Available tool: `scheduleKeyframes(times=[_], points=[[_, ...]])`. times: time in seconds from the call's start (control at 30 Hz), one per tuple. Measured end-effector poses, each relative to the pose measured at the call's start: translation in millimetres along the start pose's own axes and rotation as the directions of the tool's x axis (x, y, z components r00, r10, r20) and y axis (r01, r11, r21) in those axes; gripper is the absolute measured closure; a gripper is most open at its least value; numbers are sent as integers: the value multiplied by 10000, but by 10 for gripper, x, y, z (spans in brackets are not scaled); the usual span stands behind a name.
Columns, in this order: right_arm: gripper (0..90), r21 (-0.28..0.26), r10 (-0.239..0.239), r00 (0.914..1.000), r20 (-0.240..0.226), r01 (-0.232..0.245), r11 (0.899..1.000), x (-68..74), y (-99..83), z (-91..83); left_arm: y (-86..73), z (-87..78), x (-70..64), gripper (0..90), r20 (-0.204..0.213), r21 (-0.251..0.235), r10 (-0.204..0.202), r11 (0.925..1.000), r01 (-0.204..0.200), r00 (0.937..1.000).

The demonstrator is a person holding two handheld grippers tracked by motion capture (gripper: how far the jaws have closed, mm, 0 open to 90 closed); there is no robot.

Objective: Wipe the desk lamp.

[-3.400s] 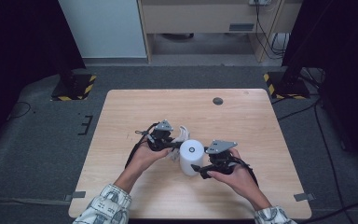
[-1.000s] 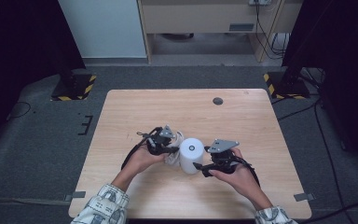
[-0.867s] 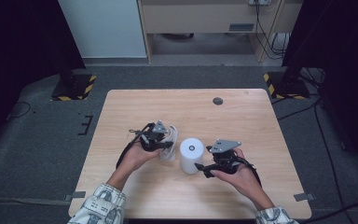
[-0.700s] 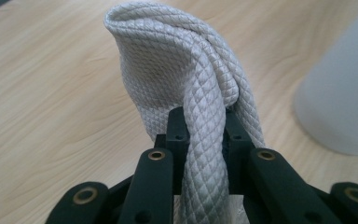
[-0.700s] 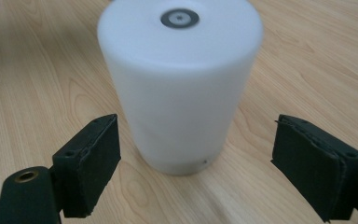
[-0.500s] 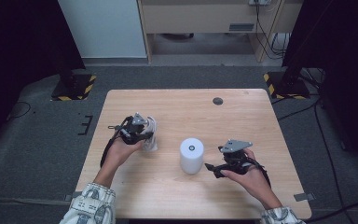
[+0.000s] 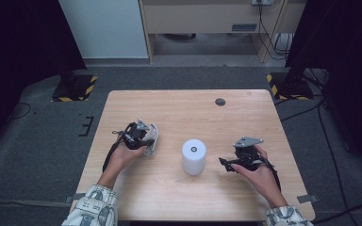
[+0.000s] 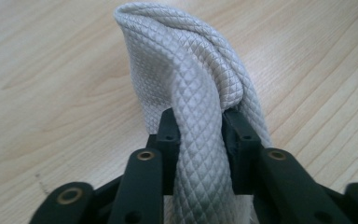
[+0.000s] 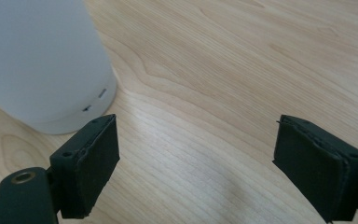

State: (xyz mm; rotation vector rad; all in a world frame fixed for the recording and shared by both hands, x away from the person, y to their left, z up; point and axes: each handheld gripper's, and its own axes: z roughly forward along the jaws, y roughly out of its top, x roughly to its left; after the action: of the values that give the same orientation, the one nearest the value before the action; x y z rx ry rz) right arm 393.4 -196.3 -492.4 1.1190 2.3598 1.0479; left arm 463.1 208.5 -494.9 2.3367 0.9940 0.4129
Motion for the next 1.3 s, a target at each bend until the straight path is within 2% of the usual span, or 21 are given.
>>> scheduleKeyframes(times=[0.03,0.13,0.2,0.33,0.43,0.67,0.73,0.83,1.0,1.17,1.23,1.3], points=[[142,20,41,9999,94,-41,10000,-11,-7,9,-8,26,-20,667,-64,-25,66,10000,-66,10000],[132,51,175,9996,238,-176,9998,-39,-23,17,3,13,-61,451,-226,-182,49,9998,-53,9997],[127,-44,255,9989,394,-254,9997,-60,-26,-4,45,-75,-99,324,-242,-710,-65,9975,48,9997],[113,-184,394,9964,750,-381,9991,-112,-35,-31,90,-182,-122,165,-325,-1206,-308,9923,267,9990],[102,-302,482,9924,1132,-451,9985,-156,-40,-41,95,-262,-128,94,-337,-1446,-566,9882,512,9978],[89,-642,817,9821,1696,-717,9954,-253,-46,-87,-48,-473,-88,52,-617,-1847,-819,9803,692,9947],[88,-616,902,9804,1752,-805,9948,-273,-51,-86,-123,-509,-65,51,-729,-1851,-917,9797,769,9931],[86,-598,873,9765,1972,-769,9952,-295,-64,-97,-338,-559,-28,51,-1113,-1751,-1011,9812,806,9886],[88,-509,1071,9628,2479,-974,9939,-368,-92,-135,-637,-560,61,56,-1567,-1103,-1274,9877,1109,9794],[91,-549,1448,9504,2751,-1349,9893,-440,-136,-180,-775,-634,103,54,-1693,-1184,-1586,9831,1396,9727],[88,-470,1611,9445,2864,-1541,9869,-485,-171,-189,-829,-636,100,54,-1703,-987,-1582,9848,1429,9726],[83,-272,1806,9373,2980,-1808,9831,-535,-218,-172,-896,-635,110,52,-1523,-581,-1445,9888,1372,9777]])
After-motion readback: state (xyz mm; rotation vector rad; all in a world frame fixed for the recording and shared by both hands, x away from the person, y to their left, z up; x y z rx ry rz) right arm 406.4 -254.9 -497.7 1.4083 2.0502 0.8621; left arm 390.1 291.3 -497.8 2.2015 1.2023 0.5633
